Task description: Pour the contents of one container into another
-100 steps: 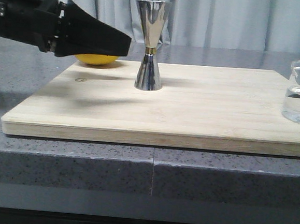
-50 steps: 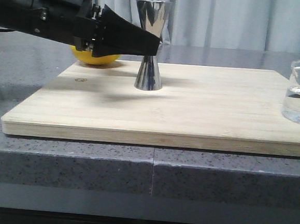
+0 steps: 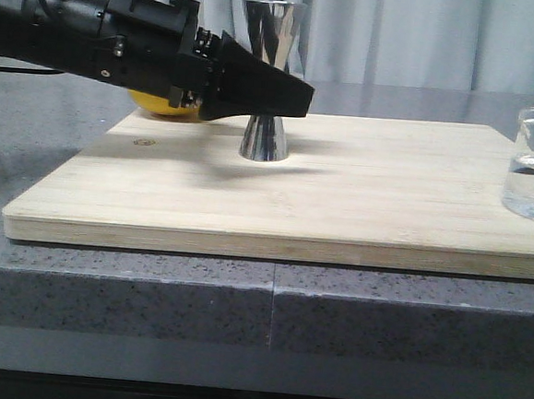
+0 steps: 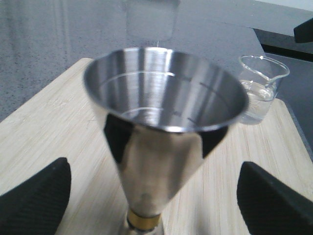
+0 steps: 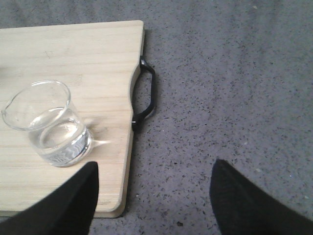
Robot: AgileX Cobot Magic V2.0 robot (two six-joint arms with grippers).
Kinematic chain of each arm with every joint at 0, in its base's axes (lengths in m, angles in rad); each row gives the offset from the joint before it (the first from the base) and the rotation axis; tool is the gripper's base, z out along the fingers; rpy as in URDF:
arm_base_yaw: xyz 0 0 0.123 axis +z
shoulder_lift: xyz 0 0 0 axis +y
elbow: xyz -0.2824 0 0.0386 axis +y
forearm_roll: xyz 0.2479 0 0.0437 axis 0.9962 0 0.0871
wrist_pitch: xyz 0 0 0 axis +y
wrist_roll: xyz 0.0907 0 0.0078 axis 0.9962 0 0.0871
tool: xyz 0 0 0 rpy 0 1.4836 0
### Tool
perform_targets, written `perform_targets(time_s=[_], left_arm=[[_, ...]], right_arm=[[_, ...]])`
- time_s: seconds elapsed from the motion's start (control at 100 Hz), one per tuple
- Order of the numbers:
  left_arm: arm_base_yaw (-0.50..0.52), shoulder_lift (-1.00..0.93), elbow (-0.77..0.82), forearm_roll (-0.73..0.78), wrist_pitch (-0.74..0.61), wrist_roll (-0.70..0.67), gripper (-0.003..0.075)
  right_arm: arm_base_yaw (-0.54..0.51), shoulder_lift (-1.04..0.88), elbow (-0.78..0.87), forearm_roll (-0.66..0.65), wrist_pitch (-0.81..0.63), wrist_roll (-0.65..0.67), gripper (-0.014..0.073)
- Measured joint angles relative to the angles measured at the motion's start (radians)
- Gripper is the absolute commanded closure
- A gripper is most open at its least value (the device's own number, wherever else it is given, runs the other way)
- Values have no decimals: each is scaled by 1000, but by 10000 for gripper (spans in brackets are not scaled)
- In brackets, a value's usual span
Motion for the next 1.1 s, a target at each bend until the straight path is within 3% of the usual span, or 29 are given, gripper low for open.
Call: perform_targets(time_s=[0.31,0.64,1.1], left_arm=[[0,0,0,-2,0,0,94],[0,0,0,-2,0,0,378],[0,0,0,-2,-1,3,607]], right_arm=[[0,0,0,0,-4,0,151],[0,0,0,0,-18,0,151],[0,0,0,0,-20,0,151]])
